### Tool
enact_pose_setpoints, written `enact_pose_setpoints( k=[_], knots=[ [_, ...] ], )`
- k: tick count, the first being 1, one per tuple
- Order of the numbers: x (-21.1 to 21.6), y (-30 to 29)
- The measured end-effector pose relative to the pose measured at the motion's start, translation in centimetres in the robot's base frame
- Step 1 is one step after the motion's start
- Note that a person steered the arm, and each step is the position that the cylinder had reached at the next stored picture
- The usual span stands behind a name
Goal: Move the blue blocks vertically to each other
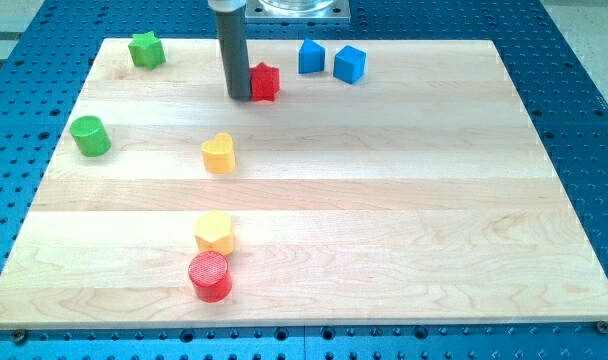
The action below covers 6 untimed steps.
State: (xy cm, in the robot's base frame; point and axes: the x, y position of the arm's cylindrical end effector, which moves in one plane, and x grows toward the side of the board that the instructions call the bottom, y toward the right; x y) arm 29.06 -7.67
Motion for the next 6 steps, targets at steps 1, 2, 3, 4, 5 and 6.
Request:
enact_pose_setpoints(
  k=[1,2,3,4,5,6],
  knots=[
    [-3.7,-2.1],
    [-7.9,3.6],
    [-7.7,13.8],
    [-3.6,20.2],
    [0.5,15.4],
    [-0.3,23.1]
  ],
)
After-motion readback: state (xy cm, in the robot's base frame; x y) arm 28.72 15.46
